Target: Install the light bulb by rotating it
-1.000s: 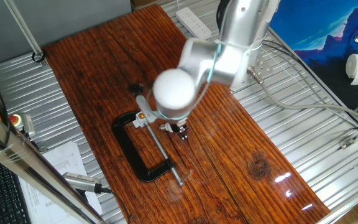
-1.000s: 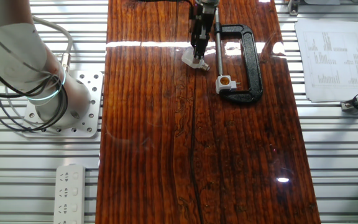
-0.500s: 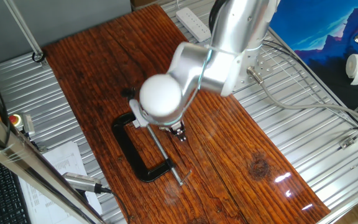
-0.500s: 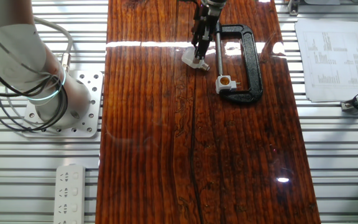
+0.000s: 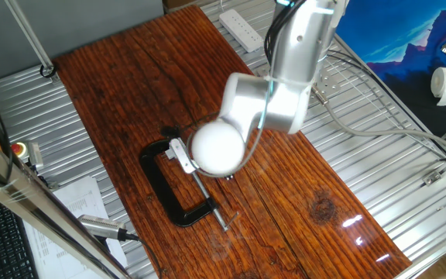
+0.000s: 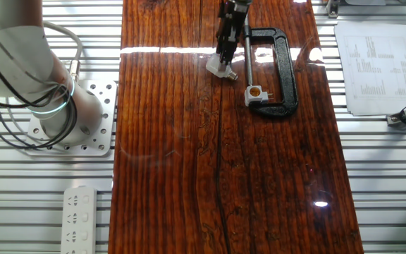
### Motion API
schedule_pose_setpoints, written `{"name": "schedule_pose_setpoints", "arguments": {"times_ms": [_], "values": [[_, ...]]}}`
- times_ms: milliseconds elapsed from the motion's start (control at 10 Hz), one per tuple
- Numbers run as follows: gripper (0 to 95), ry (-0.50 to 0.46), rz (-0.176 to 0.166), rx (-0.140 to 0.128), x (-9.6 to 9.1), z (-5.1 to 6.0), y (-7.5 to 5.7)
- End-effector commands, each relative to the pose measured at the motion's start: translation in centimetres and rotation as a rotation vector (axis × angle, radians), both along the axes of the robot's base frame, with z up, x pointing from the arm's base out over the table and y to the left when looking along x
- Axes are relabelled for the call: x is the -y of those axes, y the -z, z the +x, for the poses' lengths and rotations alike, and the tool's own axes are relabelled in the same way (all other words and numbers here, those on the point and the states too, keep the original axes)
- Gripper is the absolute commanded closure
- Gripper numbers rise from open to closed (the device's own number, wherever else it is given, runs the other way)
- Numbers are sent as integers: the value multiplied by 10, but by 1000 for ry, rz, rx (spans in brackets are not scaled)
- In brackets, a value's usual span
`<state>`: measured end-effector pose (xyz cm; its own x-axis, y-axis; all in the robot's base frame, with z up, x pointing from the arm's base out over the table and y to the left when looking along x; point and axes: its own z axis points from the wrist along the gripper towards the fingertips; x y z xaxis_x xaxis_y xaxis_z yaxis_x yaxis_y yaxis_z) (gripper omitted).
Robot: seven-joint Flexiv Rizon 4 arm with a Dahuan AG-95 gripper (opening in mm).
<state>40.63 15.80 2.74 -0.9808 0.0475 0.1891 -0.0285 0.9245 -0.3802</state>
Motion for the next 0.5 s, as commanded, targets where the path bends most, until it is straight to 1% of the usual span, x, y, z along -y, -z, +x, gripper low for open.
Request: {"name": "schedule_pose_setpoints", "arguments": {"times_ms": [100,400,500], "values": [[190,12,-17,1,2,0,4],[190,11,-19,2,9,2,3],[380,12,-19,2,11,3,4]]}}
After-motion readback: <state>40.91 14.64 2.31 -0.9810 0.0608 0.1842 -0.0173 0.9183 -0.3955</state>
